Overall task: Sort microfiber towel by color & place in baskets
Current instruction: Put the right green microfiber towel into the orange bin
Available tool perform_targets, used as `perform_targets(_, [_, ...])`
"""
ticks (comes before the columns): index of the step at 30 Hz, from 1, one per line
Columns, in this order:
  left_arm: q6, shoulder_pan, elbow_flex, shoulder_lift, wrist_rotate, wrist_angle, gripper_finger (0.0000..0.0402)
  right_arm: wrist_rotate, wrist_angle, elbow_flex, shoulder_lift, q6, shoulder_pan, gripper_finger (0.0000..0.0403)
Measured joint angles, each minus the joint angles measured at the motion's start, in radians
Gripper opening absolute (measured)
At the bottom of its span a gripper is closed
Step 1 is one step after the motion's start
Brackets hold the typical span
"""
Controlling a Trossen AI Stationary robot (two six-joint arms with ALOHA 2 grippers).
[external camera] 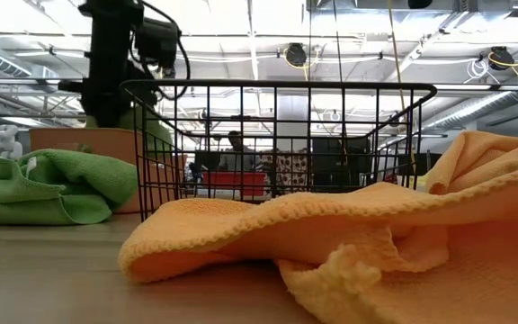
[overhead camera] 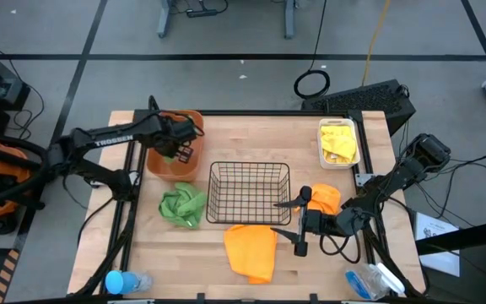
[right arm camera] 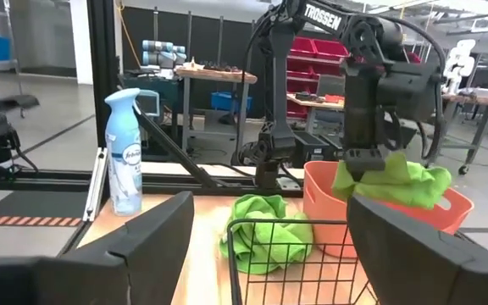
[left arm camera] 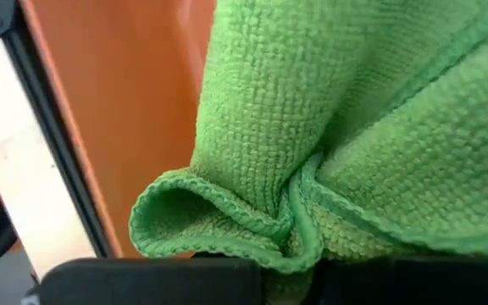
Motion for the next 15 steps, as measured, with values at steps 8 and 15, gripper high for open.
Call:
perform_targets(8, [0.047,0.001,-0.027,0.073,-0.11,0.089,0.0092,0.0,-0.002,0.0,0.0,0.038,0.013,0.0302])
perform_targets(15, [0.024,0.001,-0.027,0.079,-0.117,0.106,0.0138,-0.001,-0.003,0.0,0.0,0.039,0.013,0.0302])
